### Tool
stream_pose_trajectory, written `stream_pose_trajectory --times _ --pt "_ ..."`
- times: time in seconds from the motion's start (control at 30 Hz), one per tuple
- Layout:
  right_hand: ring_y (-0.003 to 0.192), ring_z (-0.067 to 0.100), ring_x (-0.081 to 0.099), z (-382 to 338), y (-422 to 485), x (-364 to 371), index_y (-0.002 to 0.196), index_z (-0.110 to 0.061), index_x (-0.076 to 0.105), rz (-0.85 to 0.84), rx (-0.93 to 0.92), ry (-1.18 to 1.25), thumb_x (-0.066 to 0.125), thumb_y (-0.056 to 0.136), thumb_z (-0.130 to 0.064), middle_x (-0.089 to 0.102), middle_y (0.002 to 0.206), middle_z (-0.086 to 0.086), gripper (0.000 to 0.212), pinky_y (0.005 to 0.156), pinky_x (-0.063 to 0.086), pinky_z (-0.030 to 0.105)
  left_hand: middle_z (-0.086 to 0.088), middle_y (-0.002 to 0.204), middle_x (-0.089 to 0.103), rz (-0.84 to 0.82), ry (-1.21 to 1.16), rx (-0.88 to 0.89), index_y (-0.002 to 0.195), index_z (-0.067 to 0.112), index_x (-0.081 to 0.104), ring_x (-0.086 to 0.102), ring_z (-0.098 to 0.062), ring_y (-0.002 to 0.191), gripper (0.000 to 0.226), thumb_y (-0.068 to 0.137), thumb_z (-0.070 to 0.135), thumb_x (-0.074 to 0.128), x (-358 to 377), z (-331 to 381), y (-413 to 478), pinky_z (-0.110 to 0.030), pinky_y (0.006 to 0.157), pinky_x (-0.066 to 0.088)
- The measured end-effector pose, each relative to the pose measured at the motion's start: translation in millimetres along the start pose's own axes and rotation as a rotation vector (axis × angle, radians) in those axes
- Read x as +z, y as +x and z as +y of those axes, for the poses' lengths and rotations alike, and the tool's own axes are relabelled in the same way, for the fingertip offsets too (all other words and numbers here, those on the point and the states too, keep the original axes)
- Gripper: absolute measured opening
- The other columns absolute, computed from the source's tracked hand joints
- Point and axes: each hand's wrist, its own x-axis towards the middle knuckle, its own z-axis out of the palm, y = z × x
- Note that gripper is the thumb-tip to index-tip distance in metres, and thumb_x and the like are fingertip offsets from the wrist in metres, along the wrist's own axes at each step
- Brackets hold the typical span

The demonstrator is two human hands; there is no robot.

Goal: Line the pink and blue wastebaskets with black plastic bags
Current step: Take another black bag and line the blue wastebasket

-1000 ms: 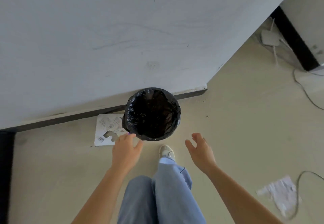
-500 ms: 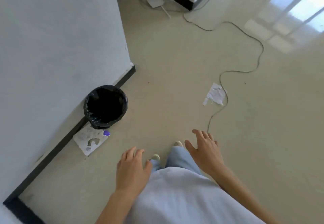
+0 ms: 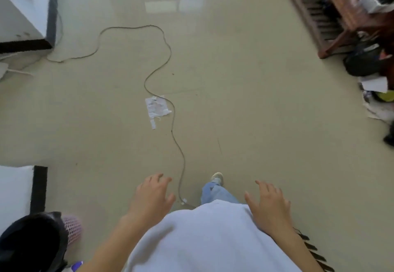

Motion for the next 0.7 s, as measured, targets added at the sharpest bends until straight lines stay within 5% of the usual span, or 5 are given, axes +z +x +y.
stream_pose_trajectory --times 0.1,0.33,0.7 --pt "0.131 0.018 0.036 47.1 39.3 -30.0 0.139 -0.024 0.035 -0.021 0.107 0.081 0.042 0.092 -0.049 0.043 0.143 -0.003 0.054 0.103 0.031 0.04 -0.002 0.147 0.039 -0.009 0.029 0.123 0.137 0.022 0.042 0.034 -0.02 0.136 0.049 0.092 0.039 0.042 -14.6 80.0 55.3 -0.031 0.108 0.028" --pt "0.132 0.015 0.034 132.4 105.0 -94.4 0.139 -0.024 0.035 0.088 0.303 0.271 0.04 0.093 -0.046 0.041 0.145 -0.006 0.051 0.106 0.026 0.039 0.0 0.147 0.039 0.039 0.116 0.379 0.139 0.025 0.039 0.036 -0.022 0.134 0.048 0.092 0.035 0.044 -37.0 249.7 150.8 -0.031 0.107 0.03" --pt "0.135 0.015 0.03 189.9 274.0 -154.7 0.141 -0.026 0.031 0.005 0.395 0.381 0.036 0.092 -0.053 0.037 0.147 -0.007 0.056 0.111 0.022 0.042 0.002 0.145 0.041 -0.117 0.19 0.388 0.143 0.025 0.03 0.039 -0.021 0.13 0.055 0.091 0.036 0.046 -84.2 383.5 329.0 -0.031 0.1 0.037"
